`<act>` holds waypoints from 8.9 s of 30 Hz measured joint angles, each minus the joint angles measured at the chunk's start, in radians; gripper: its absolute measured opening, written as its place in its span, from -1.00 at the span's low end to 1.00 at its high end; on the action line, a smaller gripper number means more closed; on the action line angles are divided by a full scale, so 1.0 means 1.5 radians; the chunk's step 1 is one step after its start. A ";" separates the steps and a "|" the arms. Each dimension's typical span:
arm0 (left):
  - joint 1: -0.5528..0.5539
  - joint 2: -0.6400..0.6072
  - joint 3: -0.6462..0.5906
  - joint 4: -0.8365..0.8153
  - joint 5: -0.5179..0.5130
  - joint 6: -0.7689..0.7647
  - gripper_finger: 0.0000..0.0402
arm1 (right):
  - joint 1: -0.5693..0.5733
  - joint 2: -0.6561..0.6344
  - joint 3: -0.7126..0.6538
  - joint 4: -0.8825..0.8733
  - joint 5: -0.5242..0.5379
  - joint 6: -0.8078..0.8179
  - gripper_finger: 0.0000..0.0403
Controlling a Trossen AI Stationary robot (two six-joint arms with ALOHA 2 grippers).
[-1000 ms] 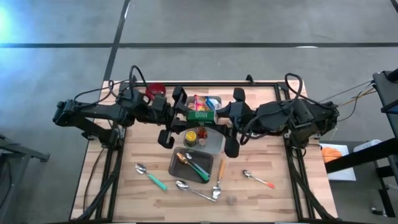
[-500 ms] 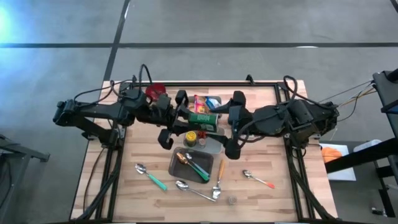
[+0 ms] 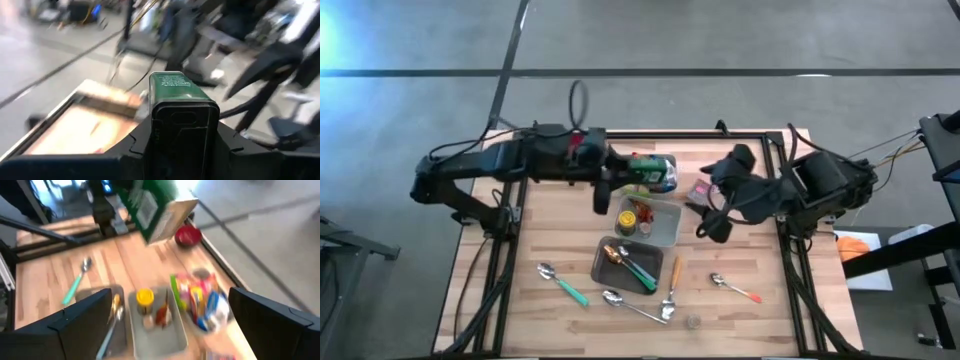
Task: Pick & Place Food Item
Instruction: Put the black seasoning can into the bottom gray bin, then put the light green spoon into the black bin
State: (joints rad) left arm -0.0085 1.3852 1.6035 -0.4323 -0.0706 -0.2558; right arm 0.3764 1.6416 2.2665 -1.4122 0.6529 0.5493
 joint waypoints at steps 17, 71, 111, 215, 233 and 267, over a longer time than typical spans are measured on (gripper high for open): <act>0.080 0.217 0.086 -0.235 0.083 -0.037 -0.45 | 0.097 -0.040 0.000 -0.106 0.000 0.163 0.98; 0.032 0.594 0.286 -0.473 0.160 0.047 -0.45 | 0.129 -0.037 -0.043 -0.106 -0.004 0.135 0.98; 0.017 0.579 0.205 -0.508 0.157 0.131 0.65 | 0.145 -0.037 -0.082 -0.106 -0.007 0.135 0.98; -0.430 0.027 -0.691 0.039 0.064 -0.043 -0.51 | 0.145 -0.043 -0.091 -0.048 -0.005 0.128 0.98; -0.430 0.030 -0.661 0.022 0.093 -0.017 -0.88 | 0.145 -0.042 -0.091 -0.048 -0.006 0.119 0.98; -0.305 -0.113 -0.358 -0.207 0.031 0.128 -0.88 | 0.145 -0.042 -0.091 -0.049 -0.005 0.080 0.98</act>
State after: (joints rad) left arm -0.4658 1.2152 1.0664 -0.7433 -0.0235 -0.0636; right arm 0.5934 1.5780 2.1296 -1.4853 0.6460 0.6693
